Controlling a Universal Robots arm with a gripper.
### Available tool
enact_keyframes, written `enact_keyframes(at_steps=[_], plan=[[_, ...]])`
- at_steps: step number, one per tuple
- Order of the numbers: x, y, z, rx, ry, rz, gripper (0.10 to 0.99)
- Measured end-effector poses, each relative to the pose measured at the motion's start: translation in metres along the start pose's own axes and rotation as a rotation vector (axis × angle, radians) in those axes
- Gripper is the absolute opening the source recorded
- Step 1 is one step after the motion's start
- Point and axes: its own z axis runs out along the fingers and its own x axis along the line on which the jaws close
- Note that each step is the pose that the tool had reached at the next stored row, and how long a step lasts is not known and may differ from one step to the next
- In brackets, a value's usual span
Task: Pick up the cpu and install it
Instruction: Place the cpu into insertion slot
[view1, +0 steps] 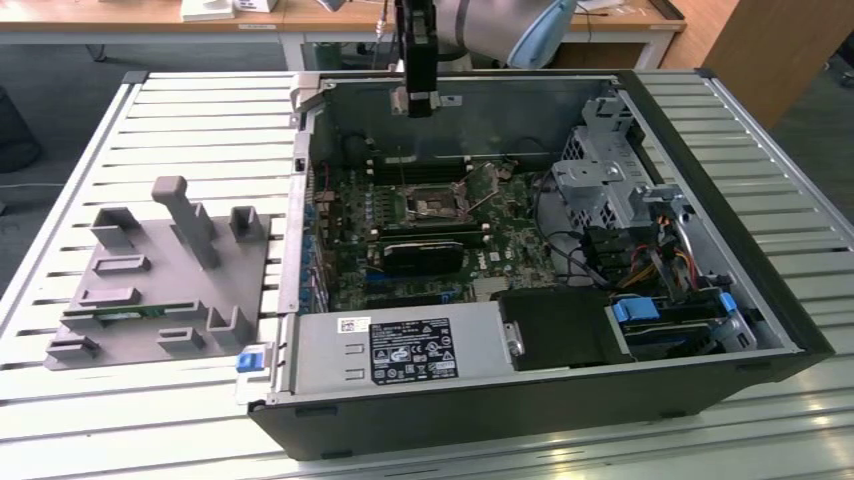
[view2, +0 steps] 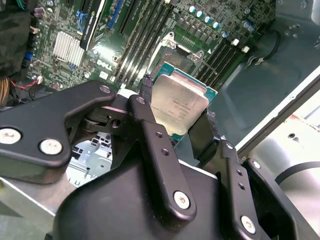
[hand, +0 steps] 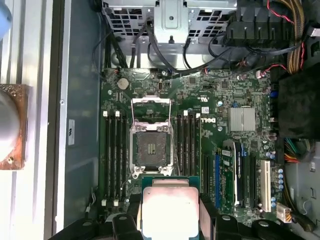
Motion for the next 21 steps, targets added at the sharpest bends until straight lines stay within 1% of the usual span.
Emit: enact_keyframes(at_steps=[3,6,8,10,14,21], plan=[[0.0003,0.0,0.0003,0.0,-0.0028,0.024,0.541],[0.0003,0.0,0.001,0.001,-0.0059,0.065,0.541],[0.0003,0.0,0.0014,0.001,-0.0062,0.067,0.541],[0.0004,0.0,0.0021,0.0,-0.0054,0.054,0.541],[0.0004,-0.0002,0.0043,0.0,-0.001,-0.015,0.541],[0.0004,-0.0002,0.0054,0.0,-0.0005,-0.022,0.541]])
